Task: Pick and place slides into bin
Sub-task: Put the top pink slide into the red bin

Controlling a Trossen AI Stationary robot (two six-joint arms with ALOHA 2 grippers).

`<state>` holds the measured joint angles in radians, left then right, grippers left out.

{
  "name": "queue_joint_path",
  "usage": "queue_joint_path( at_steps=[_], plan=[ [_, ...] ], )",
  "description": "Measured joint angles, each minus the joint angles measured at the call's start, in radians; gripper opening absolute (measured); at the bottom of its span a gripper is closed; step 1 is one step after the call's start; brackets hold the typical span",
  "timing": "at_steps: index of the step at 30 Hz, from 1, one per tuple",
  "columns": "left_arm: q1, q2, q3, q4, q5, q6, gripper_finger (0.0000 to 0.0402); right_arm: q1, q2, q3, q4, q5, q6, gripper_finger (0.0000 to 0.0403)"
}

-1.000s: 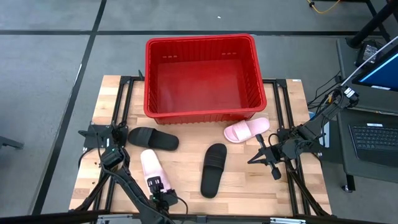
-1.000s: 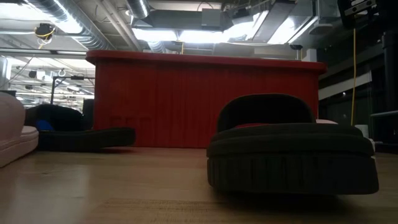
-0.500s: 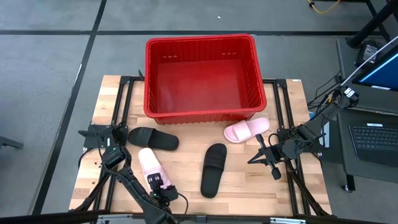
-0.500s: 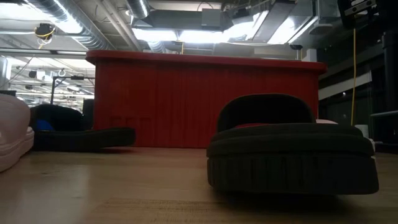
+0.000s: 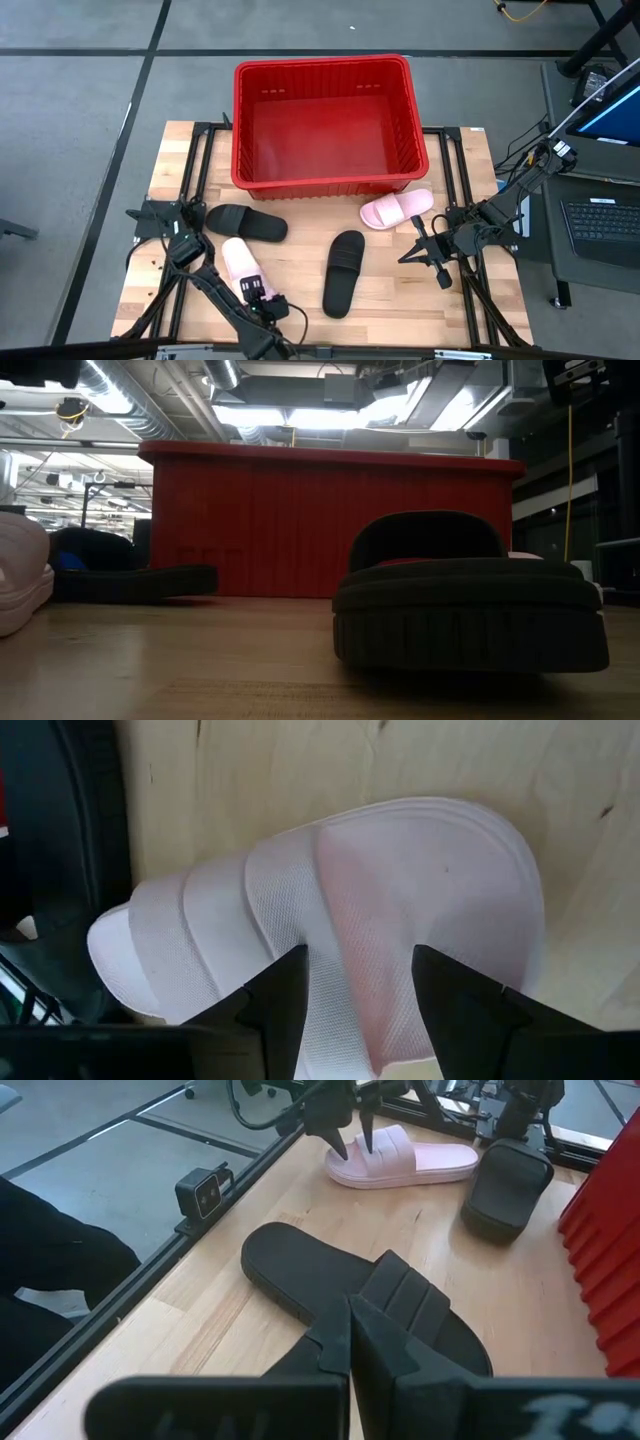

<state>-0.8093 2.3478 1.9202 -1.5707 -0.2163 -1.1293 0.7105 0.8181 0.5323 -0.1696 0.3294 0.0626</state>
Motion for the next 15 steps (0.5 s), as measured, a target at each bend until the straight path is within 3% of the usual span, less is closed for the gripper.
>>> queue_joint_path(
  at_steps=[7, 15],
  plan=[
    [0.001, 0.000, 0.018, 0.000, 0.038, 0.010, 0.0173, 0.000, 0.000, 0.000, 0.000, 0.000, -0.019, 0.0005],
    [0.011, -0.040, 0.060, 0.003, -0.035, 0.010, 0.0173, 0.000, 0.000, 0.000, 0.002, 0.001, -0.015, 0.0005]
  ],
)
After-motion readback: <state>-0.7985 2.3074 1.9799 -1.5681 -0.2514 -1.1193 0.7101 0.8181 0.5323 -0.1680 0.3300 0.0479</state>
